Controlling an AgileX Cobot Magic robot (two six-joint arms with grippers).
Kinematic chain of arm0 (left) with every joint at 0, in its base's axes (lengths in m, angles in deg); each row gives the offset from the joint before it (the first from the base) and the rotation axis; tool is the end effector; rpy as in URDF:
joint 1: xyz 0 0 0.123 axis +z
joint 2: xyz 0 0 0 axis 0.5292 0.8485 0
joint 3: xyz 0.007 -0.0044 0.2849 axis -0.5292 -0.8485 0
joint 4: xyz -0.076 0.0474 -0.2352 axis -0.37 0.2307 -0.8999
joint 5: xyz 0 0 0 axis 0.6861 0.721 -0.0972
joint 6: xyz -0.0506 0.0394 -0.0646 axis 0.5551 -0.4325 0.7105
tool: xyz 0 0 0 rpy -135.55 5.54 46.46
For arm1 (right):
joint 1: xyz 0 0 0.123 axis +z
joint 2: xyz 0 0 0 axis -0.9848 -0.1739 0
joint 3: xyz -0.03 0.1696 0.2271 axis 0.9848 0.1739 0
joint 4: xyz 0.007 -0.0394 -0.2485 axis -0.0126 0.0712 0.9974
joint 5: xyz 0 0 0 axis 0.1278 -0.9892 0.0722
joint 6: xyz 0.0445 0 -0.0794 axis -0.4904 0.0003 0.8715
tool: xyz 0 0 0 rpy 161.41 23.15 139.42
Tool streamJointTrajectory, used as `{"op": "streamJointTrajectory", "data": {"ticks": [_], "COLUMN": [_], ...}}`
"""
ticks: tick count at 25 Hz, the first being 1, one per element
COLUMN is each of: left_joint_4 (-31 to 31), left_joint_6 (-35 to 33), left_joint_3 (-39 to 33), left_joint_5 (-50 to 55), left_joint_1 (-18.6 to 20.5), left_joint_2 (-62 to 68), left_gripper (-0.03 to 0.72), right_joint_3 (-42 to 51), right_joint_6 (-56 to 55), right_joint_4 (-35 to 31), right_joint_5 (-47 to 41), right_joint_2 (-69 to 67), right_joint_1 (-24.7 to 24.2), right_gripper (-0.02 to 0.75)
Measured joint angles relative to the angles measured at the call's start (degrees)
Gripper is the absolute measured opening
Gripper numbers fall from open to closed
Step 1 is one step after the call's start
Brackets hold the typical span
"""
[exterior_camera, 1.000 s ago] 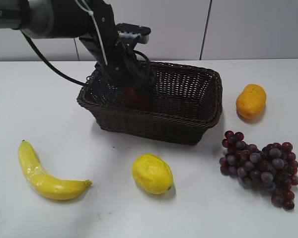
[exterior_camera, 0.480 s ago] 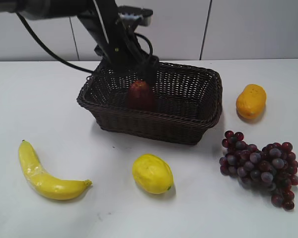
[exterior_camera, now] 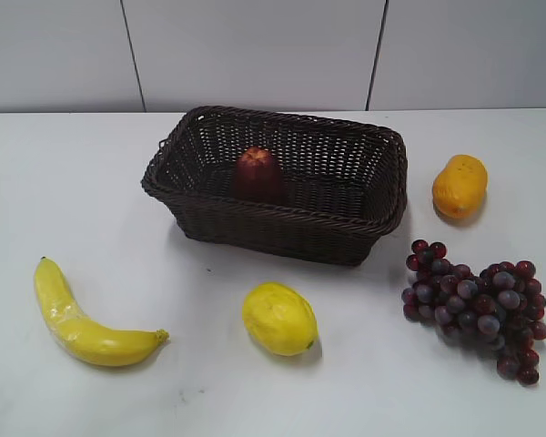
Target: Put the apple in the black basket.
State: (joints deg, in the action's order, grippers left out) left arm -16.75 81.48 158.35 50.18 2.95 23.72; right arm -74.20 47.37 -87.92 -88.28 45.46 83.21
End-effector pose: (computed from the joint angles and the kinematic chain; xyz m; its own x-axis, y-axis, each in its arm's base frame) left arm 0.3559 -0.2039 0.4118 -0.6058 0.4768 -0.6369 0.5984 0.8006 0.0303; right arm -0.0045 0.0006 0.2779 -0.4285 -0.0575 -0.9017 -0.0782 0.9966 -0.0264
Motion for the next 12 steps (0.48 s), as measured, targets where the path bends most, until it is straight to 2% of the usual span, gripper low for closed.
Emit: {"op": "streamJointTrajectory", "data": {"ticks": [5, 8, 12], "left_joint_4": [-1.89, -2.15, -2.34], "left_joint_6": [0.65, 0.68, 0.68], "left_joint_3": [-8.42, -17.28, -33.46], "left_joint_5": [0.3, 0.31, 0.32], "left_joint_1": [7.81, 12.8, 20.23], "left_joint_2": [-7.76, -14.07, -24.55], "left_gripper": [0.629, 0.608, 0.593], "right_joint_3": [0.0, 0.0, 0.0], "right_joint_6": [0.0, 0.0, 0.0], "right_joint_4": [0.0, 0.0, 0.0], "right_joint_5": [0.0, 0.0, 0.0], "right_joint_2": [0.0, 0.0, 0.0], "right_joint_1": [0.0, 0.0, 0.0], "right_gripper": [0.571, 0.571, 0.571]}}
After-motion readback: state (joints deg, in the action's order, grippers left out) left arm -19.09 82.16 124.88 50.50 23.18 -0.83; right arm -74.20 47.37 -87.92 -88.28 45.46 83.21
